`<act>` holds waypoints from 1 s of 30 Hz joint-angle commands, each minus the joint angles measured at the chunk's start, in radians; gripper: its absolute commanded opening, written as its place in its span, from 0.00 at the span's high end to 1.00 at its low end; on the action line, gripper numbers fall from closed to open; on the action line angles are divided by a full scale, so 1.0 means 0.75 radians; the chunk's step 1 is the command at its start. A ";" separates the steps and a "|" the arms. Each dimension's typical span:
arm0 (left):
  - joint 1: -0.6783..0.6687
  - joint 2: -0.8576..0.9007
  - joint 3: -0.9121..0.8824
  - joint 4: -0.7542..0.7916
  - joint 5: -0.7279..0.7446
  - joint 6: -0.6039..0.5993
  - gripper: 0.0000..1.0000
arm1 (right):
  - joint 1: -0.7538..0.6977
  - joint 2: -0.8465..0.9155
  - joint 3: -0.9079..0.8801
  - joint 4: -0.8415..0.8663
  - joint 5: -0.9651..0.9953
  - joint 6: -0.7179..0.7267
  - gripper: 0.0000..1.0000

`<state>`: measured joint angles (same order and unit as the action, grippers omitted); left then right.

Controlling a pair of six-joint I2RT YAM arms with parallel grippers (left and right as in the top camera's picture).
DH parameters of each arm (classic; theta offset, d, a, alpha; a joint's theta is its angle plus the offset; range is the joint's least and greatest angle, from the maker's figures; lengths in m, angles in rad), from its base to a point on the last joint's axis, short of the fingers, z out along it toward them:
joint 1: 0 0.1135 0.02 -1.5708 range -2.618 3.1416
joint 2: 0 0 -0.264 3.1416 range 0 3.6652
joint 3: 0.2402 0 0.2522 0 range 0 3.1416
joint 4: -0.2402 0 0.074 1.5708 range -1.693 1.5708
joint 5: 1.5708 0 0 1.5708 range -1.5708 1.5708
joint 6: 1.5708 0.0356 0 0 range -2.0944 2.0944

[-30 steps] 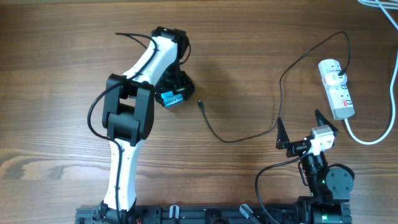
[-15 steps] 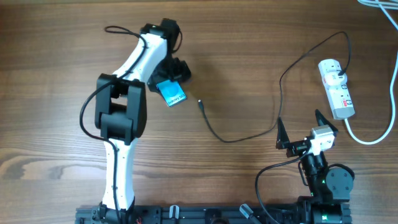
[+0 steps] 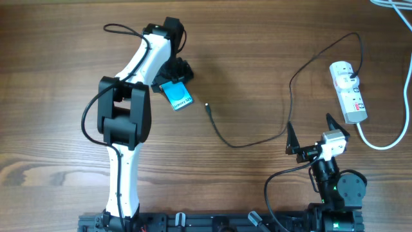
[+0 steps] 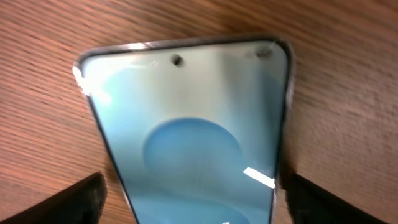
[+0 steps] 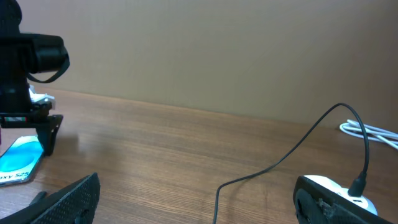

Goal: Plug charger to phone and switch on socket
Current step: 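Grasp the phone's bottom edge with the left gripper and lift it upright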

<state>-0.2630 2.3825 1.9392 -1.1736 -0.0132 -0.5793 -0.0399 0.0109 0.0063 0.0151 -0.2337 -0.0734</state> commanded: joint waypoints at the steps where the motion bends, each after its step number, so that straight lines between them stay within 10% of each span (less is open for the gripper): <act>1: -0.028 0.056 -0.033 0.021 -0.044 -0.004 0.00 | 0.004 -0.010 -0.002 0.004 0.015 -0.007 0.00; 30: 0.031 -0.044 -0.181 0.101 0.071 -0.076 0.04 | 0.004 -0.010 -0.002 0.004 0.015 -0.007 0.00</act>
<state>-0.2634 2.3356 1.8507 -1.1011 0.0269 -0.6197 -0.0399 0.0109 0.0063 0.0147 -0.2337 -0.0734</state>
